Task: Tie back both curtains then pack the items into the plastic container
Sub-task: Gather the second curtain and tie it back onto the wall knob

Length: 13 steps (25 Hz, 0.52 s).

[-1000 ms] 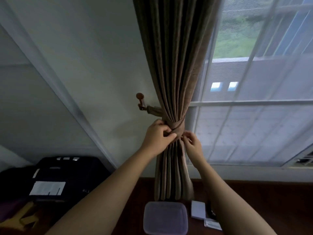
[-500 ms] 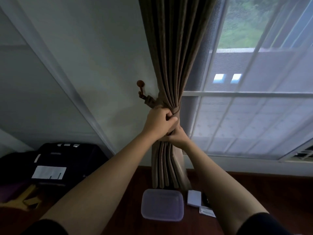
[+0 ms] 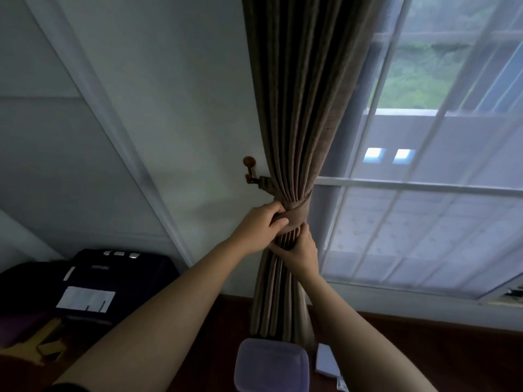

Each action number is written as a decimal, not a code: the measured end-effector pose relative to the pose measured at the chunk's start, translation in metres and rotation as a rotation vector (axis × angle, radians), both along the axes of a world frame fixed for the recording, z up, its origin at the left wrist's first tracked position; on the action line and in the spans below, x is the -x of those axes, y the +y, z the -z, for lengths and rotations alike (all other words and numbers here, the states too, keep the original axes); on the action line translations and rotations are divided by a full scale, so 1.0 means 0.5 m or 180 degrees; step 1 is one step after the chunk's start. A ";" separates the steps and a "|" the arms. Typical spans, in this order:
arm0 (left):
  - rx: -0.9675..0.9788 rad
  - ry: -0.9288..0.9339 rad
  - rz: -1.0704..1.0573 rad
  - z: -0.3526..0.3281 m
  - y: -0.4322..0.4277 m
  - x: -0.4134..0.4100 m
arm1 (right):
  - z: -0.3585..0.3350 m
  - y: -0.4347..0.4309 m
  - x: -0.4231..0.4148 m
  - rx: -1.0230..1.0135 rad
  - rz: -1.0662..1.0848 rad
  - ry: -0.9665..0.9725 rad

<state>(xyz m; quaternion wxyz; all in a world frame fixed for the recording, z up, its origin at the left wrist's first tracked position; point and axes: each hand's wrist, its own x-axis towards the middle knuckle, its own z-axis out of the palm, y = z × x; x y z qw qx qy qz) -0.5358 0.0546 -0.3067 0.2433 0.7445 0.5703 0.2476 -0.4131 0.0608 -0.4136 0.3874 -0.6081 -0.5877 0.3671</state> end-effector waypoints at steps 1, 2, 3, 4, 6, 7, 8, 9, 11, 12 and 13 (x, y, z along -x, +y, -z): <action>-0.0077 0.0023 0.0036 0.002 0.000 0.011 | 0.000 0.000 0.003 -0.0014 0.0051 -0.0035; -0.0143 0.0025 0.0043 0.004 -0.001 0.027 | 0.000 -0.001 0.004 -0.0007 0.0071 -0.0080; -0.0147 -0.0010 0.0028 0.006 -0.003 0.050 | 0.001 -0.002 0.006 0.0002 0.0054 -0.0142; -0.0076 -0.0092 0.0032 0.009 -0.006 0.076 | 0.002 -0.003 0.007 -0.0004 0.0031 -0.0214; 0.0162 -0.0295 0.0098 0.012 -0.010 0.124 | 0.003 -0.005 0.007 -0.0016 -0.0015 -0.0346; 0.0252 -0.0428 0.0092 0.015 -0.007 0.143 | 0.002 -0.005 0.007 -0.0002 -0.0037 -0.0413; 0.0303 -0.0619 0.0042 0.019 -0.001 0.155 | 0.000 -0.004 0.007 0.0016 -0.0058 -0.0475; 0.0323 -0.0851 -0.0041 0.025 0.007 0.161 | -0.001 -0.004 0.006 0.0040 -0.0076 -0.0515; 0.0335 -0.1322 -0.0224 0.036 0.022 0.161 | 0.002 -0.007 0.003 0.0058 -0.0080 -0.0617; 0.0335 -0.1502 -0.0279 0.042 0.027 0.159 | 0.004 -0.007 -0.001 0.0051 -0.0070 -0.0711; 0.0322 -0.1637 -0.0308 0.046 0.030 0.158 | 0.005 -0.007 -0.005 0.0035 -0.0063 -0.0831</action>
